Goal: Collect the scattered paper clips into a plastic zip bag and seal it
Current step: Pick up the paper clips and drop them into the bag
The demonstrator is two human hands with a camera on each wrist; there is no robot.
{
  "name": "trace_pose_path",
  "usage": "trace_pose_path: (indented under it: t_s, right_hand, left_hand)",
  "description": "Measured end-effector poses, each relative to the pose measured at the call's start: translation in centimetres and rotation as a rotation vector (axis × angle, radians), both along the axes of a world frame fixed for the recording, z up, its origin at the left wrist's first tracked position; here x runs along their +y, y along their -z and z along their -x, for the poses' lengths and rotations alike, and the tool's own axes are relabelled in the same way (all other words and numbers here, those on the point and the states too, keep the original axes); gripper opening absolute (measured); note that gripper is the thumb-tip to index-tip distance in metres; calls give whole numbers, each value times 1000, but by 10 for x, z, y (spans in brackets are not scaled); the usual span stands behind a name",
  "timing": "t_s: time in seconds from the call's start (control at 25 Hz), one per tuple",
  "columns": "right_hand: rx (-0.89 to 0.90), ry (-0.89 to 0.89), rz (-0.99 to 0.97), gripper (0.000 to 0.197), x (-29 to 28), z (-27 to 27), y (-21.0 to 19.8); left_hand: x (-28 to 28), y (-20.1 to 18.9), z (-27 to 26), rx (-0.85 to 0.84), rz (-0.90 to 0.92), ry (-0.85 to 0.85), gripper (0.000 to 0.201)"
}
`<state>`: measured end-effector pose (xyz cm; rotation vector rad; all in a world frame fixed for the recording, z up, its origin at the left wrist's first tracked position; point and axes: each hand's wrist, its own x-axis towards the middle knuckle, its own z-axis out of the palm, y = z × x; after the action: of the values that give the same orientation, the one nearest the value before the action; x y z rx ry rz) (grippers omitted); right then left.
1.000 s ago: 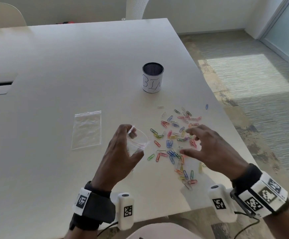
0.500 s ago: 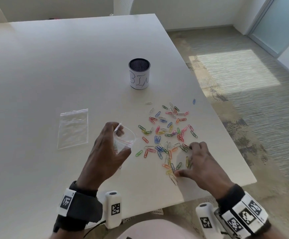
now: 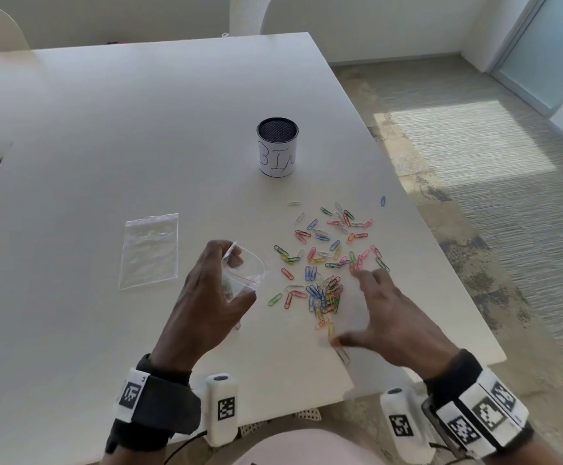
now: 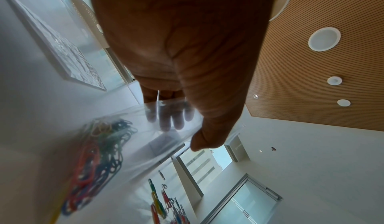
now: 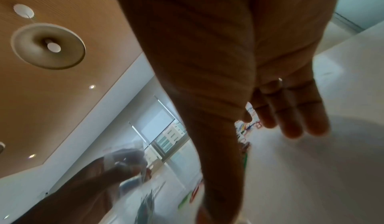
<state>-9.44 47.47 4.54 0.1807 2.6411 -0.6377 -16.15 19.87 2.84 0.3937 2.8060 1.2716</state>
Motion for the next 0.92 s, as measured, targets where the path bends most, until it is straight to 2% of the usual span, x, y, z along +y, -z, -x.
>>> trace_pose_path:
  t_s: [0.08, 0.16, 0.28, 0.44, 0.56, 0.64, 0.72, 0.84, 0.92]
  right_hand:
    - [-95, -23, -53, 132, -3, -10, 4]
    - [-67, 26, -11, 129, -6, -9, 11]
    - [50, 139, 103, 104, -10, 6, 20]
    - [194, 100, 104, 70, -18, 25, 27]
    - [237, 6, 44, 79, -24, 30, 29]
    - [225, -90, -49, 78, -31, 30, 31]
    - [230, -156, -114, 65, -39, 28, 33]
    - [325, -215, -103, 32, -47, 31, 43]
    - [370, -239, -128, 21, -48, 36, 46]
  left_hand:
    - [0, -1, -1, -4, -6, 1, 54]
    - [0, -1, -1, -6, -9, 7, 54]
    - [1, 0, -1, -8, -5, 15, 55]
    - [3, 0, 0, -16, -11, 16, 55]
    - [4, -1, 0, -21, -20, 25, 53]
    - [5, -1, 1, -25, -21, 30, 53]
    - [6, -1, 2, -26, -19, 29, 52]
    - [7, -1, 3, -18, -10, 39, 51]
    - [9, -1, 4, -16, 0, 49, 51]
